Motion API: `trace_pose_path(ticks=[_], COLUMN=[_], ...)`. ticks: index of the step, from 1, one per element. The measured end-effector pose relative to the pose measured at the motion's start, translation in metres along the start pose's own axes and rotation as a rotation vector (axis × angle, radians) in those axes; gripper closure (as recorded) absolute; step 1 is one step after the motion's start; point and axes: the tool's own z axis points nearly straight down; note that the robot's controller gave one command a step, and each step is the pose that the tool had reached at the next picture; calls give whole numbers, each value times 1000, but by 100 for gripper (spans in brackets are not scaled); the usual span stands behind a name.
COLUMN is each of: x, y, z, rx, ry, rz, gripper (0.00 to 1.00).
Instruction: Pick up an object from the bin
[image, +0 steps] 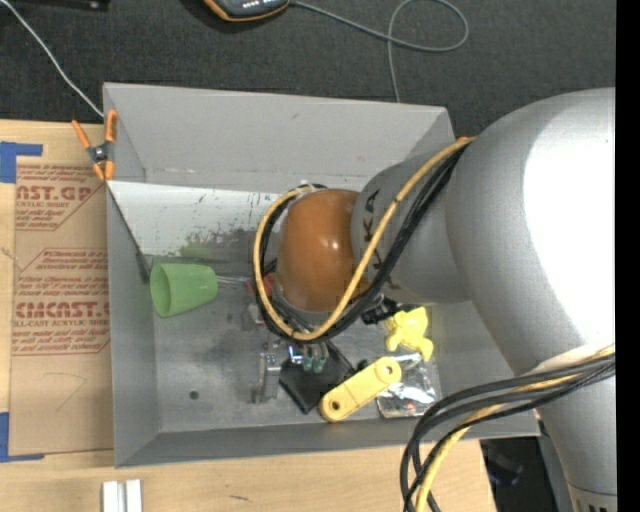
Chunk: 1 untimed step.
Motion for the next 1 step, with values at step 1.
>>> trace_pose_path(ticks=[1], x=[49], y=[-50], z=[-30], rx=[6], ry=[13], rz=[-169], gripper=[0])
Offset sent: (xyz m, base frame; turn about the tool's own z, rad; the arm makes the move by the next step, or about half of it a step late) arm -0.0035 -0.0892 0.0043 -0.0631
